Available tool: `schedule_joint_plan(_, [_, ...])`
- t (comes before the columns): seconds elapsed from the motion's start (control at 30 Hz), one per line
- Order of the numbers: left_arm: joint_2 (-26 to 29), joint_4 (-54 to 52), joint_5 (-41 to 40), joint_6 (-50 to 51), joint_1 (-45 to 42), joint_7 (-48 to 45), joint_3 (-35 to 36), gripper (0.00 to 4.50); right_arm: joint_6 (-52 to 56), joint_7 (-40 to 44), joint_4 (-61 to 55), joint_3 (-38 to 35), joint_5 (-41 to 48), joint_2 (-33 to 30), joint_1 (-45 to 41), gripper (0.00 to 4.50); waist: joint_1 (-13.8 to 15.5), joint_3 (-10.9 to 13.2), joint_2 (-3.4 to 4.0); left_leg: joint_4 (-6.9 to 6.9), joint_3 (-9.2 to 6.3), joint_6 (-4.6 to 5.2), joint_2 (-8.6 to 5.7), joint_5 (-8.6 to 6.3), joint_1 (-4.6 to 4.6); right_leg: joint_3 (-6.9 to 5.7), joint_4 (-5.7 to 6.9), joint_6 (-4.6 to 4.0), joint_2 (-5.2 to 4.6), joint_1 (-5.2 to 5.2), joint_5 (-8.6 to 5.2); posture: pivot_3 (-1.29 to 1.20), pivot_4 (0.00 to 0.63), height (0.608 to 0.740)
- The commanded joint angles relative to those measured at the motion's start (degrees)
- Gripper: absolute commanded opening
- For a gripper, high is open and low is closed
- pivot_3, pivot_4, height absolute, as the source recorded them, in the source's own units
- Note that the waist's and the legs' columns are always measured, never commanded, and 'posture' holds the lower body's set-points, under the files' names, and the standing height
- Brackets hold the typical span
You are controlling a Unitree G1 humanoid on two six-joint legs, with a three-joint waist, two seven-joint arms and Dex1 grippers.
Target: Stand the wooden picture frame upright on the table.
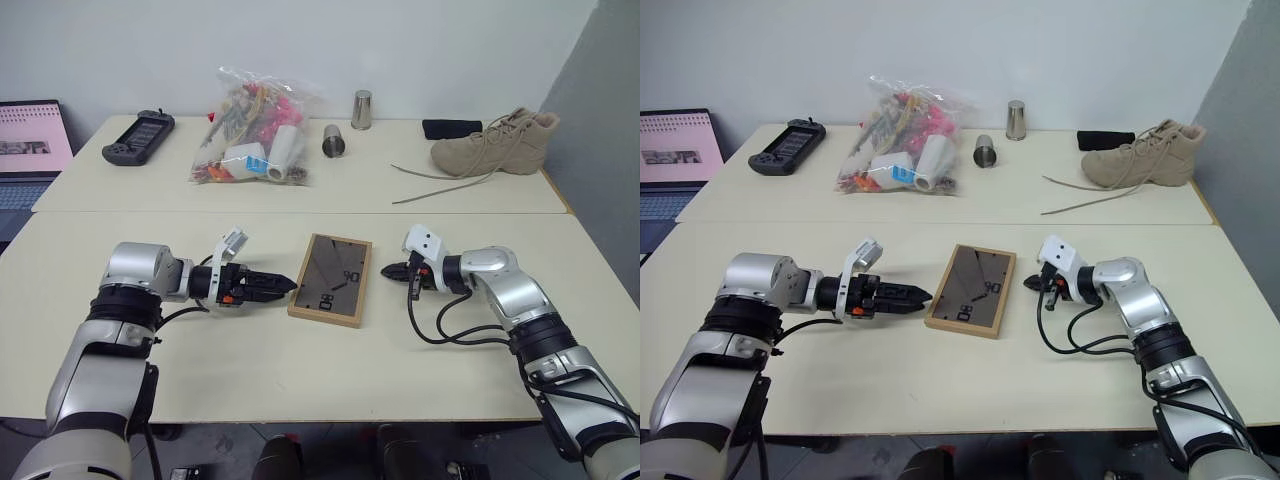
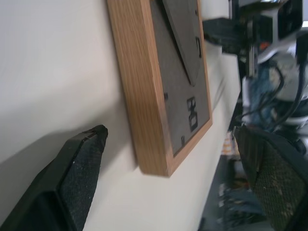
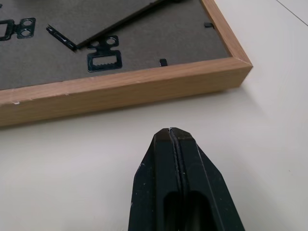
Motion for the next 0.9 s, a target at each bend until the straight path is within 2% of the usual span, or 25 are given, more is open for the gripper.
schedule_joint_plan(0.03, [-2.8,2.1,1.8,-3.0,-0.3,1.1,-2.4,4.49,0.5,-0.6,-2.0,0.8,0.0,2.3,-0.8,0.0,0.1,0.0,0.02,0.0,0.0,0.0,0.0,0.0,0.01,0.0,0.0,0.0,-0.01,0.0,0.0,0.0,0.15,0.74])
schedule_joint_plan(0.33, [-5.5,-0.7,0.6,-3.0,-0.3,-0.3,-3.3,4.49,0.2,-2.6,0.9,2.4,-1.0,8.5,-3.6,0.0,0.5,0.0,0.03,0.02,0.0,-0.01,-0.02,0.01,0.01,0.01,0.03,0.0,-0.03,0.01,0.0,0.0,0.15,0.74])
schedule_joint_plan(0.53, [-5.5,-3.6,-1.4,-1.0,-0.1,-0.6,-1.6,4.49,-0.3,-2.5,1.9,2.0,-1.7,9.2,-4.1,0.0,1.2,0.0,0.03,0.02,-0.01,-0.01,-0.05,0.0,-0.03,0.0,0.02,0.0,-0.07,0.01,0.0,0.0,0.15,0.74])
schedule_joint_plan(0.73, [-4.2,-11.8,-3.9,0.7,3.4,-1.0,-1.7,4.49,-0.6,-2.6,2.2,2.0,-2.0,9.3,-3.8,0.0,1.0,0.0,0.03,-0.01,0.0,-0.01,-0.02,0.0,-0.03,0.01,0.02,0.0,-0.05,-0.04,0.0,0.0,0.15,0.74])
schedule_joint_plan(0.9, [-3.5,-13.9,-4.1,0.1,5.1,0.1,-1.4,4.49,-0.9,-2.8,2.7,2.0,-2.1,9.7,-4.2,0.0,0.9,0.0,0.03,-0.01,0.0,-0.01,-0.01,0.0,-0.03,0.01,0.03,0.0,-0.04,-0.05,0.0,0.0,0.15,0.74])
